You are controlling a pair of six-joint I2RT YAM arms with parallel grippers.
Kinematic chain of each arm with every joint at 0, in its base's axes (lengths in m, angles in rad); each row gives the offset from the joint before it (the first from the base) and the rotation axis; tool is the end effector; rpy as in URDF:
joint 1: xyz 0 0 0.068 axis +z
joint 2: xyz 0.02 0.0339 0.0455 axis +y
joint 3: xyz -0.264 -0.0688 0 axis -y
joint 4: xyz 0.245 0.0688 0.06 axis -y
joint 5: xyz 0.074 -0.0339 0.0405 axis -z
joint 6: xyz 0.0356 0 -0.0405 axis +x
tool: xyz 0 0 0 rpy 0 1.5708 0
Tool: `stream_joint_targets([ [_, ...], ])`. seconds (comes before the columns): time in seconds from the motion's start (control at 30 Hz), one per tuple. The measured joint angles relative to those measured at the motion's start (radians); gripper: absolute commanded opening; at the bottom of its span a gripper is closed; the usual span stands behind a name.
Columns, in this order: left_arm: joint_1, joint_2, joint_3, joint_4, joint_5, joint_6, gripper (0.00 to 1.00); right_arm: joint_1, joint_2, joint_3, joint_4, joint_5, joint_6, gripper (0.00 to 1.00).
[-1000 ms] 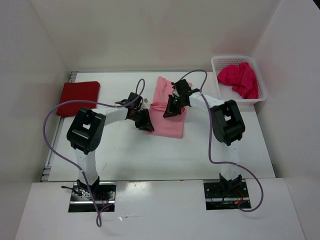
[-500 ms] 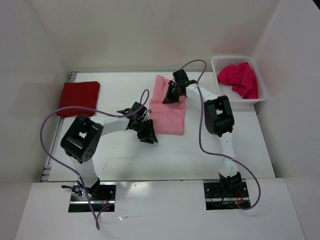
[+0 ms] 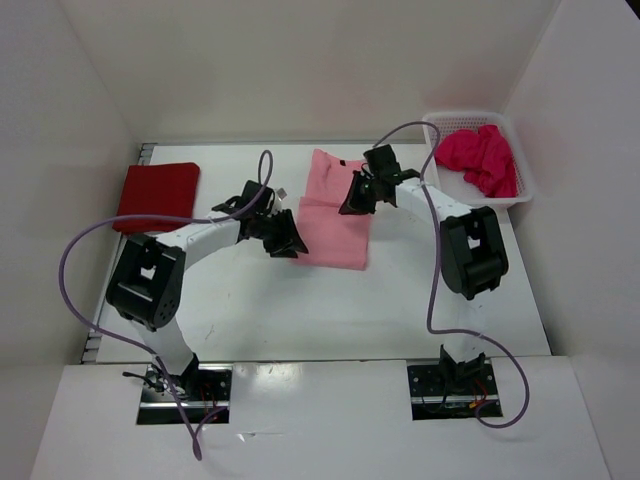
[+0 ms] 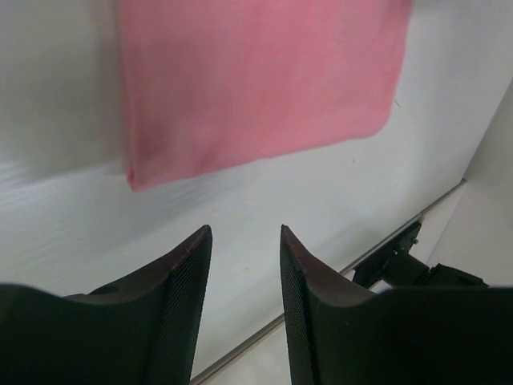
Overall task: Fold and stack the t-shirts
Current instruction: Fold the folded rectangular tshirt in 1/3 of the way
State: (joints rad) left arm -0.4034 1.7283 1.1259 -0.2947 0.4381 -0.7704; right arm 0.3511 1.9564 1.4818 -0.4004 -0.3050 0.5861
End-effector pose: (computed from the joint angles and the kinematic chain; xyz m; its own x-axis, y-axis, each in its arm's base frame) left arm 0.3285 -0.1566 0.2018 -0.9329 -0.2875 -0.2168 -0.0708 0.7368 -0.6724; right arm 0.4037 0.1592 0.2167 -0.8819 0.2389 -0.4065 -0.0252 0.8370 0.5466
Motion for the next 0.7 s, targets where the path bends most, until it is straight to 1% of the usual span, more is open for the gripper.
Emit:
stream_joint_targets([
  [0.1, 0.027, 0.040, 0.000, 0.000, 0.001, 0.006, 0.48, -0.003, 0.016, -0.007, 0.003, -0.015, -0.005, 0.12],
  [0.17, 0.048, 0.057, 0.000, 0.000, 0.003, 0.009, 0.51, -0.010, 0.051, 0.022, 0.000, -0.023, -0.010, 0.12],
  [0.23, 0.068, 0.064, 0.000, 0.003, 0.008, 0.013, 0.56, -0.024, 0.119, 0.104, -0.014, -0.027, -0.021, 0.11],
  [0.3, 0.085, 0.076, -0.001, 0.015, 0.028, 0.016, 0.59, -0.047, 0.211, 0.219, -0.020, -0.029, -0.028, 0.09],
  [0.37, 0.101, 0.098, -0.002, 0.024, 0.047, 0.026, 0.59, -0.076, 0.291, 0.311, -0.019, -0.031, -0.032, 0.09],
  [0.43, 0.108, 0.129, -0.004, 0.032, 0.063, 0.035, 0.60, -0.100, 0.346, 0.360, -0.026, -0.032, -0.035, 0.09],
  [0.53, 0.108, 0.154, -0.021, 0.033, 0.076, 0.037, 0.60, -0.130, 0.375, 0.370, -0.056, -0.027, -0.034, 0.09],
  [0.67, 0.112, 0.158, -0.026, 0.036, 0.092, 0.038, 0.60, -0.138, 0.366, 0.370, -0.065, -0.025, -0.033, 0.09],
  [0.7, 0.113, 0.158, -0.026, 0.036, 0.093, 0.038, 0.60, -0.138, 0.361, 0.369, -0.065, -0.025, -0.033, 0.11],
])
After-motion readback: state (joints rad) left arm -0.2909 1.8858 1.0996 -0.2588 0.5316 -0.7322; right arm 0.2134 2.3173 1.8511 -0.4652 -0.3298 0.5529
